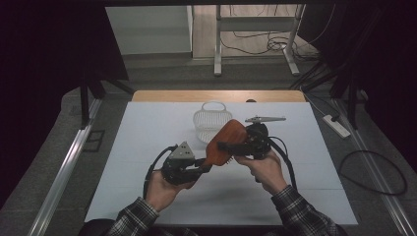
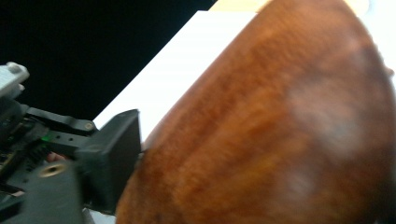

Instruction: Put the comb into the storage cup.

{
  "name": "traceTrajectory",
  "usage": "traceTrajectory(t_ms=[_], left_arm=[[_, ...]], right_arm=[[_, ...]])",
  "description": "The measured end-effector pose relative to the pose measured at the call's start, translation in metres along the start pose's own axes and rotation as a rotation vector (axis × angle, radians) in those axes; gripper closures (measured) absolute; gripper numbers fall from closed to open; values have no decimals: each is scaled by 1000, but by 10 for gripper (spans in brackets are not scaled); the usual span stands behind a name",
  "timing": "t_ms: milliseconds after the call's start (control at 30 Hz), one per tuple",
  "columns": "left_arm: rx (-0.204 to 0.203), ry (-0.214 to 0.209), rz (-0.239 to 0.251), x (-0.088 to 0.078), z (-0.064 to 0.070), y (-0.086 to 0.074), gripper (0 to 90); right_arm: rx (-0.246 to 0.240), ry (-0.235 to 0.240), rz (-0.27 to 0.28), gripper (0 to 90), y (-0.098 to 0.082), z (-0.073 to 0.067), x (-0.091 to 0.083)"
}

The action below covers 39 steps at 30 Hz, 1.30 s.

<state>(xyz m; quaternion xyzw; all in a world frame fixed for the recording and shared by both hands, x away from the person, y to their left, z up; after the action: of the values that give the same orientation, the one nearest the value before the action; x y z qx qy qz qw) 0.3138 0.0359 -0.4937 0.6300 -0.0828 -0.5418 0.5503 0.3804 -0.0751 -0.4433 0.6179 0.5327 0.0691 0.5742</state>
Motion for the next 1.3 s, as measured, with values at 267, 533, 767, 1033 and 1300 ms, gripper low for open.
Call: traceTrajectory(t_ms=[267, 533, 767, 1033, 1300], left_arm=[[8, 2, -12, 2, 0, -2, 722], [4, -1, -38, 8, -1, -5, 721], [26, 6, -34, 7, -2, -5, 715], [45, 52, -58, 9, -6, -8, 526], [-29, -10, -76, 10, -11, -17, 301]], right_arm=[[117, 68, 23, 361, 3, 3, -4], [185, 130, 12, 475, 2, 0, -3], [183, 180, 24, 547, 4, -8, -6], [107, 151, 29, 558, 5, -13, -6], [63, 121, 63, 555, 11, -10, -15]])
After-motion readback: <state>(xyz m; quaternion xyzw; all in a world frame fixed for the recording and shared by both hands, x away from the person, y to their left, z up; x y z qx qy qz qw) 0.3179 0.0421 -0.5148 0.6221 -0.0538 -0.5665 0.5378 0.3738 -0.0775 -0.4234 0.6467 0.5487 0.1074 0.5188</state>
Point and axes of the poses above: each handheld gripper's, and its own axes: x roughly forward along the jaws, y roughly out of its top, z roughly to its right, the point moved 9 cm from there along x, roughly forward along the jaws, and after that the axes turned 5 degrees about -x, right-handed, at the moved point
